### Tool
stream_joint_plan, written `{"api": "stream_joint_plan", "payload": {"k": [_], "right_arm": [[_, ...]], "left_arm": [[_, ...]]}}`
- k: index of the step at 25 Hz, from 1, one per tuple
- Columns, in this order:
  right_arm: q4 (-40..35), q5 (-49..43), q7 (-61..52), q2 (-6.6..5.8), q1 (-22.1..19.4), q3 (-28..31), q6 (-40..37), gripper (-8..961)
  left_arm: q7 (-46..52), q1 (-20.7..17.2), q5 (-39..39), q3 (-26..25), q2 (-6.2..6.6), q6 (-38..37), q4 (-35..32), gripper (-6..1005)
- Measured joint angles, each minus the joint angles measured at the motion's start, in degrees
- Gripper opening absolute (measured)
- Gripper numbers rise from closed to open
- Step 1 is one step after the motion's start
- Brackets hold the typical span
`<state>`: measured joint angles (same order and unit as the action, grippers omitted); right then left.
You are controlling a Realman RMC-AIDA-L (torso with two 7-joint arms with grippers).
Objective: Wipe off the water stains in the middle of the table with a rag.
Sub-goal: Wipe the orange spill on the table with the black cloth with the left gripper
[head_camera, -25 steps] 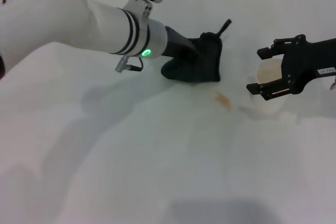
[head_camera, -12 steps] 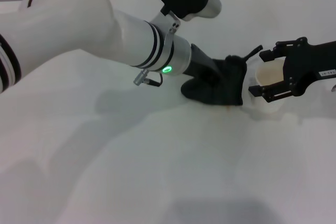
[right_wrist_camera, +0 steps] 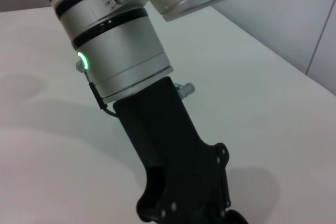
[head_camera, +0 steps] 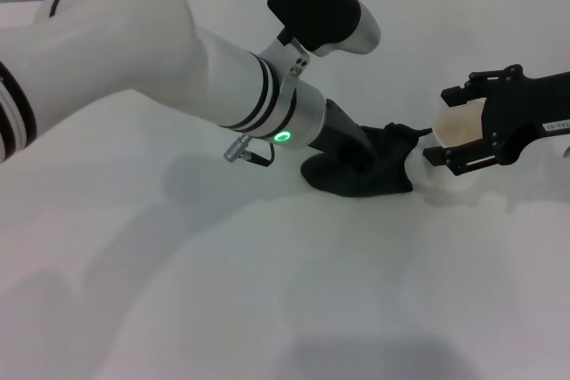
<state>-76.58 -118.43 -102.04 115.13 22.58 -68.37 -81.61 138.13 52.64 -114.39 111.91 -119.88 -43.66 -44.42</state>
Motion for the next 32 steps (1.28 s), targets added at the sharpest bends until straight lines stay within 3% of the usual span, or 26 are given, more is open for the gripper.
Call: {"api": "stream_joint_plan", "payload": {"k": [8,15,21,26,32], "right_arm": [[0.0,0.0,0.0,0.00,0.0,0.0,-0.2,867],[-0.1,0.0,-0.1,-0.03,0.1,0.0,-0.3,867],[-0.1,0.0,-0.1,-0.09,0.0,0.1,-0.4,867],[-0.1,-0.1,-0.1,-0.09,-0.1,0.1,-0.5,867],[-0.1,-0.3,-0.1,-0.09,0.1,0.1,-0.3,867]], "left_arm": [[2.5,0.0,-1.5,-1.1,0.15,1.9,1.2,94],[11.3,0.0,-8.6,-1.4,0.18,4.4,1.5,107],[16.2,-0.5,-12.6,-5.2,0.19,5.4,1.6,117],[17.2,-1.9,-14.4,-8.6,0.23,6.0,1.1,126],[14.0,-2.0,-13.7,-8.0,0.08,5.8,1.0,137]]}}
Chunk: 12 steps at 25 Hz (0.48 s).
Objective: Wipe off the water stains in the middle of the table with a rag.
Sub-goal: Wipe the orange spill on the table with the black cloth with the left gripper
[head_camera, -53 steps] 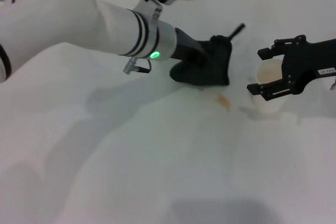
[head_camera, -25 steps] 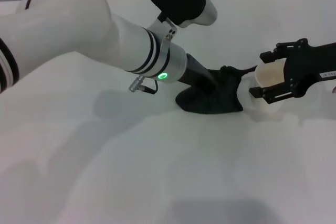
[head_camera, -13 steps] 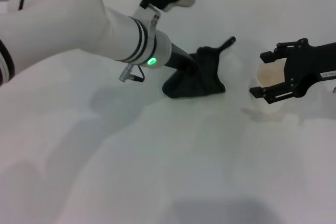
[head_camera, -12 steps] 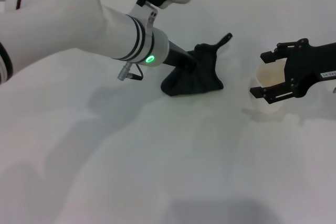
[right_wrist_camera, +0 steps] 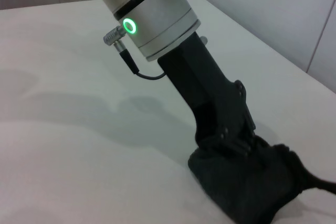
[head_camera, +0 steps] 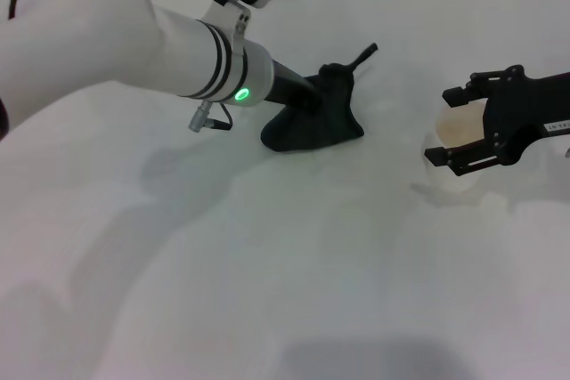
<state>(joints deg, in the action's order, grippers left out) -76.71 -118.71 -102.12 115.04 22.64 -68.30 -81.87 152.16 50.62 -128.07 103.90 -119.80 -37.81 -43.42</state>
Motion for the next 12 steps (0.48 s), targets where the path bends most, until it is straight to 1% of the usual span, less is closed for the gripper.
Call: {"api": "stream_joint_plan", "payload": {"k": [2,6,12], "right_arm": [[0.0,0.0,0.0,0.00,0.1,0.0,0.1,867],[0.0,-0.1,0.1,0.00,0.0,0.1,0.1,867],[0.1,-0.2,0.1,-0.02,-0.1,0.4,0.2,867]], "left_arm": [[-2.8,0.0,1.4,0.7,-0.09,-0.2,-0.2,141],[-8.1,-0.4,6.3,4.0,0.02,-0.7,-2.2,148],[-10.3,-1.5,6.9,4.5,0.04,-4.3,-5.3,159]]}}
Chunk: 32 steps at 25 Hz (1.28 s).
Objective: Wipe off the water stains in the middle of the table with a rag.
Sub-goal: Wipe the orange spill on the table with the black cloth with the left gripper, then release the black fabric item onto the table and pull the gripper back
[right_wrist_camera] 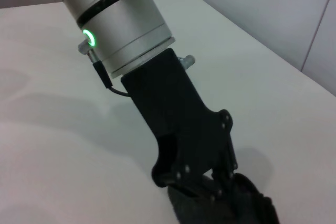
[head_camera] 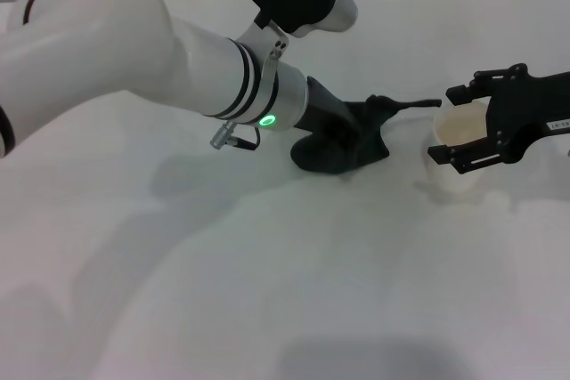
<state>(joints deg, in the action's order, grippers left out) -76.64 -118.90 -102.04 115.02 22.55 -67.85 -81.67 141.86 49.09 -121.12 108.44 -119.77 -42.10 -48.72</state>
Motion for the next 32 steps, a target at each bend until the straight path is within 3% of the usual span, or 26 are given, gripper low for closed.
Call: {"api": "stream_joint_plan", "payload": {"k": [5,8,12,19,25,32], "right_arm": [[0.0,0.0,0.0,-0.08,-0.1,0.0,0.0,867],[0.0,0.0,0.0,-0.13,-0.1,0.0,-0.2,867],[-0.2,0.0,0.0,-0.15,-0.1,0.0,-0.3,867],[-0.2,0.0,0.0,-0.24,0.2,0.0,-0.3,867],[-0.1,0.0,-0.1,-0.24,0.3,0.0,-0.1,867],[0.0,0.0,0.0,-0.24,0.5,0.1,-0.1,867]], "left_arm": [[3.6,-0.2,-1.8,-0.7,0.28,-3.7,-0.4,168],[9.9,0.1,-7.9,-1.8,0.44,-6.6,-0.7,173],[16.6,-0.4,-17.5,-5.9,0.35,-11.5,-3.4,180],[17.3,-0.7,-24.8,-15.6,0.56,-22.6,-8.7,193],[16.7,-0.3,-26.2,-16.9,0.59,-31.2,-12.0,204],[17.1,-0.8,-29.4,-16.9,0.52,-32.4,-11.2,216]]}}
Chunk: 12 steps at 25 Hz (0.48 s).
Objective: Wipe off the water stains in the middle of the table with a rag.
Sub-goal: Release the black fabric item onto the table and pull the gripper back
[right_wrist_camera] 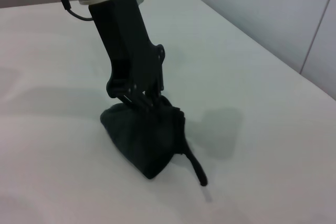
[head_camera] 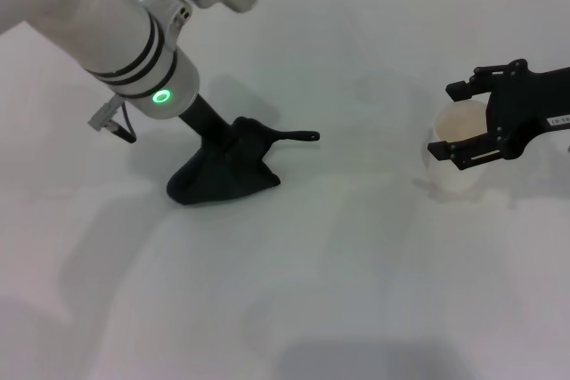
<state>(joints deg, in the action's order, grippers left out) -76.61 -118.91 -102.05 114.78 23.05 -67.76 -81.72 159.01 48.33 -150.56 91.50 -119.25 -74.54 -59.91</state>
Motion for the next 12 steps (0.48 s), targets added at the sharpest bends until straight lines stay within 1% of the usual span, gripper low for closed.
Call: {"api": "stream_joint_plan", "payload": {"k": [6,12], "right_arm": [[-0.1,0.0,0.0,0.03,0.0,0.0,0.0,867],[-0.1,0.0,0.0,0.04,0.0,0.0,0.1,867]], "left_arm": [[-0.3,0.0,-1.2,0.2,0.09,-0.3,1.5,227],[-0.2,-0.4,-1.4,0.2,0.02,0.4,0.1,238]]}}
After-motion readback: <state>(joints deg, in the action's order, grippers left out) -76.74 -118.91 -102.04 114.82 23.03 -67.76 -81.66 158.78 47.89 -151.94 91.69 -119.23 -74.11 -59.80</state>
